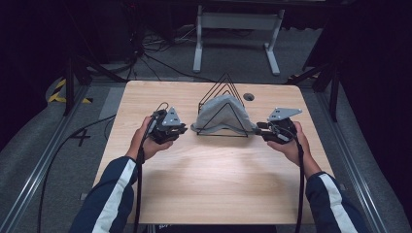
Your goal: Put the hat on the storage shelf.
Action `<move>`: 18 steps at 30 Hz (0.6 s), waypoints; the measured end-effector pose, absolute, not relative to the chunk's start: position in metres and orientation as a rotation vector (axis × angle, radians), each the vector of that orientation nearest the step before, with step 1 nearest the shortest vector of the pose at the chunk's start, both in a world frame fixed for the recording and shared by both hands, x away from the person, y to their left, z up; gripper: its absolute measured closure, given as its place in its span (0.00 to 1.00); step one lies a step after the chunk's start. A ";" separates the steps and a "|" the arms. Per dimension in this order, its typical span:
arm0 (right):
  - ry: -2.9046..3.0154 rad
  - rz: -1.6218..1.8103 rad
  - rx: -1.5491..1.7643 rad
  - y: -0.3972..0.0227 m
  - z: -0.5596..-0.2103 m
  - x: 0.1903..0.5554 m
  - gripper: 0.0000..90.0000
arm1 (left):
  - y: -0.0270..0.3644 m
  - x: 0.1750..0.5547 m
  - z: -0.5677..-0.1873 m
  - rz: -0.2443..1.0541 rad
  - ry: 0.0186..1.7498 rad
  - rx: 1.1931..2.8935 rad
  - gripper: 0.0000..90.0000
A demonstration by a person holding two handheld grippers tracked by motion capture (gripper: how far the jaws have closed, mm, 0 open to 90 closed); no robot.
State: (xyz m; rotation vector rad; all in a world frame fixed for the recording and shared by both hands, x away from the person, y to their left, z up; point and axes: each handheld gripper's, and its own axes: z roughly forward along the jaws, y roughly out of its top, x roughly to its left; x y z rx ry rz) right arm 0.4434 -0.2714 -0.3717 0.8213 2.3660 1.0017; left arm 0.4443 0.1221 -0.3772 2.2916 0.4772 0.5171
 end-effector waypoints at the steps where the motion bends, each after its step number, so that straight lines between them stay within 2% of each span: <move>1: 2.367 1.002 0.817 -0.272 -0.372 0.442 0.74 | 0.125 0.441 -0.379 0.511 0.480 2.298 0.89; 18: 2.424 0.912 0.791 -0.292 -0.391 0.407 0.67 | 0.162 0.405 -0.404 0.439 0.473 2.390 0.80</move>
